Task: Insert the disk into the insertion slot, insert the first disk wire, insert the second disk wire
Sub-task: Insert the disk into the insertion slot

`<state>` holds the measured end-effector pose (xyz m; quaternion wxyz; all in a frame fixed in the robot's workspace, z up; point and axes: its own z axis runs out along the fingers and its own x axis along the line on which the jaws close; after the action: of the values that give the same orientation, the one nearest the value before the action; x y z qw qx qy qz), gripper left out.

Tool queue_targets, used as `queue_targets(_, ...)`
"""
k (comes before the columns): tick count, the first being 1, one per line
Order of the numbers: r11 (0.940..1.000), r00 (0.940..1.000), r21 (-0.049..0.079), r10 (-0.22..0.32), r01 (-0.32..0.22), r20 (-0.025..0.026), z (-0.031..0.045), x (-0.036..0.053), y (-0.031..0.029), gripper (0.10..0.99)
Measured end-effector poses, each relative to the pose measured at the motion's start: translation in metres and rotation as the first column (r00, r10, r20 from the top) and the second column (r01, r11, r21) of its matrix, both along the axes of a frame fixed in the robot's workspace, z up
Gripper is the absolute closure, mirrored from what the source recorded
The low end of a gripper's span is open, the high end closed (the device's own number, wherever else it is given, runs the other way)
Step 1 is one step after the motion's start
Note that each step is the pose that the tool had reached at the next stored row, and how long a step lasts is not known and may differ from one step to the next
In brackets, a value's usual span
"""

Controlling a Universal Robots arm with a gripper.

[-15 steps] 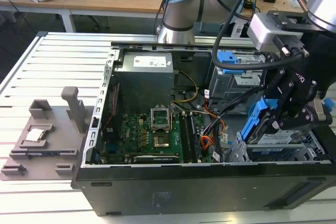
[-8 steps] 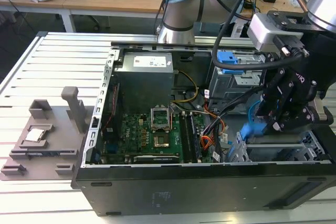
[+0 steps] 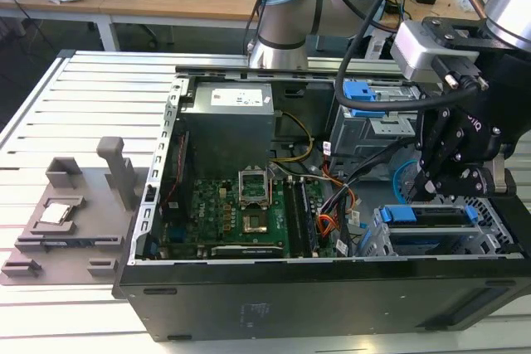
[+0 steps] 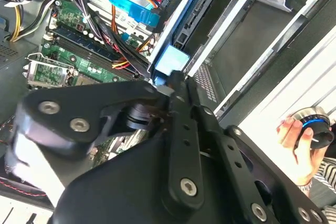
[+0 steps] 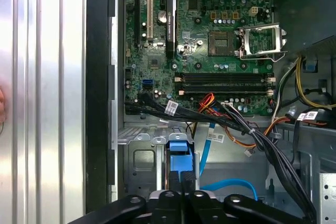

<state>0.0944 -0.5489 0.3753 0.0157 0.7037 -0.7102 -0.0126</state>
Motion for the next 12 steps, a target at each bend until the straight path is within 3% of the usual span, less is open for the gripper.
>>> queue_targets(12, 1.0000, 1.0000, -0.001, 0.000, 0.000, 0.0001, 0.0000, 0.0014, 0.0002, 0.980)
